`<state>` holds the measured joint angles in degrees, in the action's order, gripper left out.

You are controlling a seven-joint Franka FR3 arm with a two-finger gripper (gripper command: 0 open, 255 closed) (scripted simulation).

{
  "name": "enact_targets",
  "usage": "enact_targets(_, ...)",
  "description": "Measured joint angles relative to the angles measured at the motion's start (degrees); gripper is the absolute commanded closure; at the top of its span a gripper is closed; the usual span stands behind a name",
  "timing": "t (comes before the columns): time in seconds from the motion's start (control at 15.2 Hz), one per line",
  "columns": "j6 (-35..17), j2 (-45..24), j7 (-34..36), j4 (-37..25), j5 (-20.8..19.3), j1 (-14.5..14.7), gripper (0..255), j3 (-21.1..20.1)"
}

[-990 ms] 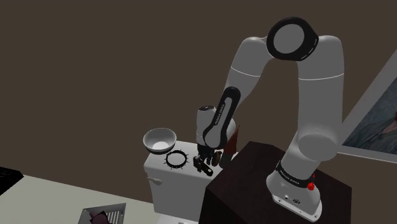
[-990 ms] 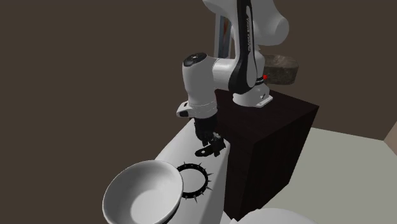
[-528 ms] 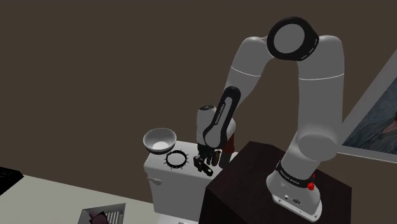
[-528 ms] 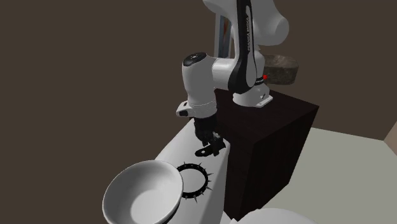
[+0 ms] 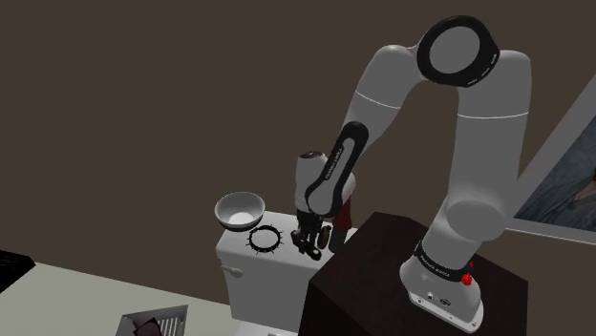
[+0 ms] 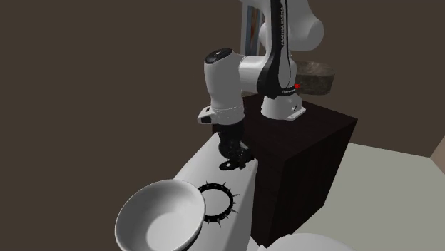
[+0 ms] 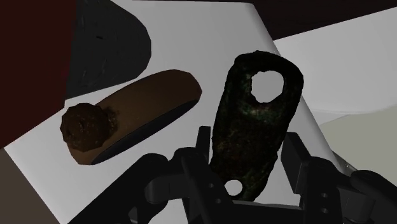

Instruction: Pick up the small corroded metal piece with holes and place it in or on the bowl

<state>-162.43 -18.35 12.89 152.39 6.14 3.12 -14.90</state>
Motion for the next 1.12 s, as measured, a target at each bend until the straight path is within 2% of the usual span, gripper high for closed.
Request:
enact_targets(0.59,7.8,9.5,-1.7,1.6,3.3,-1.7,255,-2.5)
enact_targets(1.12,15.5,17.9,-2.9,2.2,6.0,-2.0,255,-3.3)
